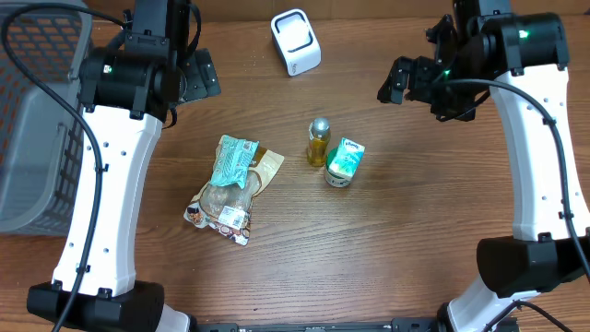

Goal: Scan the item barcode
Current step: 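Lower the right gripper toward the yellow oil bottle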

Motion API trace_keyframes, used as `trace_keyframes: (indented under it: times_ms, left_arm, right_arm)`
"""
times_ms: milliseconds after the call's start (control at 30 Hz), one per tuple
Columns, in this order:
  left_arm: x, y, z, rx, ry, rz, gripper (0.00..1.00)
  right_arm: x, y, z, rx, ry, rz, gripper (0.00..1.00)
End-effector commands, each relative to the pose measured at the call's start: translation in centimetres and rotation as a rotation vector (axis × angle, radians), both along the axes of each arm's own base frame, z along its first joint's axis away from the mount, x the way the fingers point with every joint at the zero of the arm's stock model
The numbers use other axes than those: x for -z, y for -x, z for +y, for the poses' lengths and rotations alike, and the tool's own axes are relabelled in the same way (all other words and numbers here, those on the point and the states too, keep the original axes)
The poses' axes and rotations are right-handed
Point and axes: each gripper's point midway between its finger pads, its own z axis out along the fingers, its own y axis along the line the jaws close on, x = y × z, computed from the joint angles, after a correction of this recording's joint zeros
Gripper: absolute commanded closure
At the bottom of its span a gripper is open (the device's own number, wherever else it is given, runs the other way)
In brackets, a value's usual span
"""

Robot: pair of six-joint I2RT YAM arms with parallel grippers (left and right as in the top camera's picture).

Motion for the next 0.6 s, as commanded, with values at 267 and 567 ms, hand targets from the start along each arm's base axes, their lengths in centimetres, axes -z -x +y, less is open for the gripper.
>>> trace_keyframes:
  times_ms: [267,567]
  left_arm:
    - [-1.6,0.3,0.2,0.005,-0.012,-0.042,0.00]
    - [-1.6,0.3,0.2,0.005,-0.012,-0.042,0.01]
  right_arm:
    - [3.2,2.0,7.1,-0.167,0.036,0.021,0.00]
    - [4.5,2.0,9.5,-0.059,0.138,-0.010,0.00]
